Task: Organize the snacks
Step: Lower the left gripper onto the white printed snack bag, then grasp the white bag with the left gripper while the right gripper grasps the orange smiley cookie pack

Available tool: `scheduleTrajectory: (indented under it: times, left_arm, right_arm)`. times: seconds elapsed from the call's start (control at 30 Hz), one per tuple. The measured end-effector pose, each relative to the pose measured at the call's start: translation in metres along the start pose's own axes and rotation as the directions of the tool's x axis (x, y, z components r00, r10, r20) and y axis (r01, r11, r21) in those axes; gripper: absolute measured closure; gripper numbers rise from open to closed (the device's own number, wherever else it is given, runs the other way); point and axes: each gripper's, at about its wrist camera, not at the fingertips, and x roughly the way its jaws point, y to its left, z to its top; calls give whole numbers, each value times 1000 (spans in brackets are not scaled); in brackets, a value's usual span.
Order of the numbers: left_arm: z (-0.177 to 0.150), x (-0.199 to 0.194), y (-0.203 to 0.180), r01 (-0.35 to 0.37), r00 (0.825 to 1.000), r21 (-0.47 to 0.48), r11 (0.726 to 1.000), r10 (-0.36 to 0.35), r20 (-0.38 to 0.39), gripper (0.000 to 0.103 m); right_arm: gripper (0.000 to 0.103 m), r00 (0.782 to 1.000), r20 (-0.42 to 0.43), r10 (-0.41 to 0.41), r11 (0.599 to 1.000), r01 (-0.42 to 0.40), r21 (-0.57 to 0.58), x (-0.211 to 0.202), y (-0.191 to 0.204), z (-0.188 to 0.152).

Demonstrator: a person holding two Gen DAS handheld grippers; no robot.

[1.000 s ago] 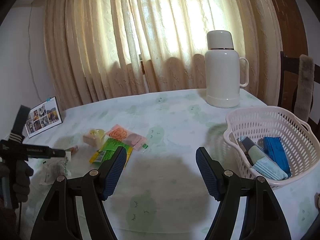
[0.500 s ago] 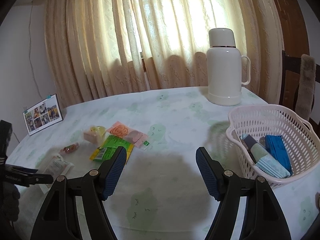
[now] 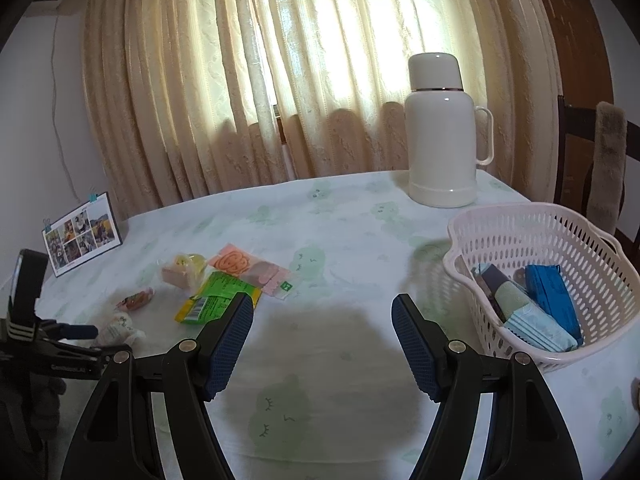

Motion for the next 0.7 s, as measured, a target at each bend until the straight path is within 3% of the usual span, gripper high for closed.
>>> scheduleTrajectory:
  times: [0.1, 0.13, 0.17, 0.43, 0.57, 0.7]
  left_arm:
    - [-2, -4, -2, 16, 1000, 15, 1000, -16, 26, 37]
    - [-2, -6, -2, 19, 999, 20, 1000, -20, 35, 52]
    - [-2, -8, -3, 26, 999, 21, 999, -27, 42, 59]
    - [-2, -24, 10, 99, 991, -34, 994, -95, 99, 64]
    - [-1, -39, 18, 141, 980, -61, 988, -131, 147, 65]
    - [-3, -51, 25, 183, 969, -80, 980, -166, 185, 70]
  right_arm:
    - [31, 1000, -18, 2, 1000, -2, 13, 4, -4, 1]
    - [31, 1000, -22, 2, 1000, -1, 16, 5, -4, 1]
    - [31, 1000, -25, 0, 1000, 0, 21, 5, -5, 1]
    - [31, 997, -77, -1, 999, 3, 32, 15, -2, 2]
    - [31, 984, -154, 93, 995, -88, 39, 32, 16, 7]
    - [31, 955, -239, 174, 984, -178, 7, 58, 47, 9]
